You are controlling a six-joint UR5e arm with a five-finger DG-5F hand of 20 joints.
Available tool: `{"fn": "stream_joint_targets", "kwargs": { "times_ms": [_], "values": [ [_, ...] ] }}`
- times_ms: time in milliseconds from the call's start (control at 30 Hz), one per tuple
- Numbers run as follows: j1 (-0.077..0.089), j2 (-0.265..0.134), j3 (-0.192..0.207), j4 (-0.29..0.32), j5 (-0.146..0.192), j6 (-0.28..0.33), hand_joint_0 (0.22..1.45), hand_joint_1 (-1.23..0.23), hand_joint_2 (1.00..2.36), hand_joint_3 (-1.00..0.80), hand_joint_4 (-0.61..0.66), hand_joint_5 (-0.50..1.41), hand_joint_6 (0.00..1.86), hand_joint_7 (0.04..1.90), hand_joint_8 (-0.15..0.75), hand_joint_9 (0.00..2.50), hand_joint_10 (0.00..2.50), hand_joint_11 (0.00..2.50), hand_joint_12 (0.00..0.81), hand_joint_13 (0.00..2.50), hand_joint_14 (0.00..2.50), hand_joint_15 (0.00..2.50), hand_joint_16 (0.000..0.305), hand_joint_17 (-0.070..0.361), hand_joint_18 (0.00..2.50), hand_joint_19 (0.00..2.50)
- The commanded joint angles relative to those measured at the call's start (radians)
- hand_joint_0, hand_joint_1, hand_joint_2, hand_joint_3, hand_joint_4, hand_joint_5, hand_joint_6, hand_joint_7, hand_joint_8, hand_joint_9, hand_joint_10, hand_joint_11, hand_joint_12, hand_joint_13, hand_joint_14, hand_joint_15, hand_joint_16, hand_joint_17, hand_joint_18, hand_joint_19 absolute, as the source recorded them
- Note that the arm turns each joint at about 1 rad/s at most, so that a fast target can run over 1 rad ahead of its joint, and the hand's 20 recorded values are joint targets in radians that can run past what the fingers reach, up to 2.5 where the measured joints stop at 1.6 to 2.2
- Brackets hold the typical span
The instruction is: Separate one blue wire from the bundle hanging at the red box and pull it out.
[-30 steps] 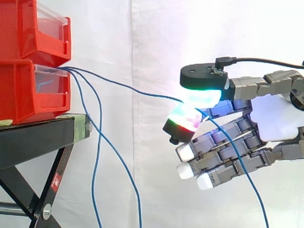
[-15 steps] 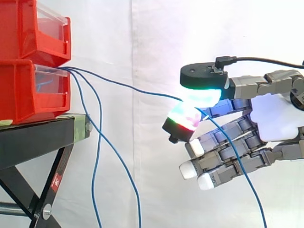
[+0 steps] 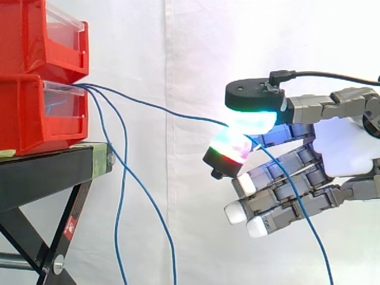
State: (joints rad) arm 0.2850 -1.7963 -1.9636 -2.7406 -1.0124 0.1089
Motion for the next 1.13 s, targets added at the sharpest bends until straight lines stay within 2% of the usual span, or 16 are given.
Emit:
{"fn": "stream_joint_targets", "kwargs": {
  "times_ms": [0, 1100],
  "values": [
    [0.0, 0.0, 0.0, 0.001, 0.0, 0.0, 0.59, -0.79, 1.04, 0.09, -0.3, -0.15, 0.86, 1.27, 0.263, 0.79, 0.03, 1.28, 0.358, 0.47, 0.03, 0.89, 0.048, 0.107, 0.35, 0.57],
    [0.0, 0.0, 0.0, 0.001, 0.0, 0.0, 0.59, -0.79, 1.04, 0.07, -0.29, -0.15, 0.86, 1.28, 0.263, 0.8, 0.03, 1.26, 0.357, 0.47, 0.03, 0.86, 0.048, 0.108, 0.36, 0.57]
  ]
}}
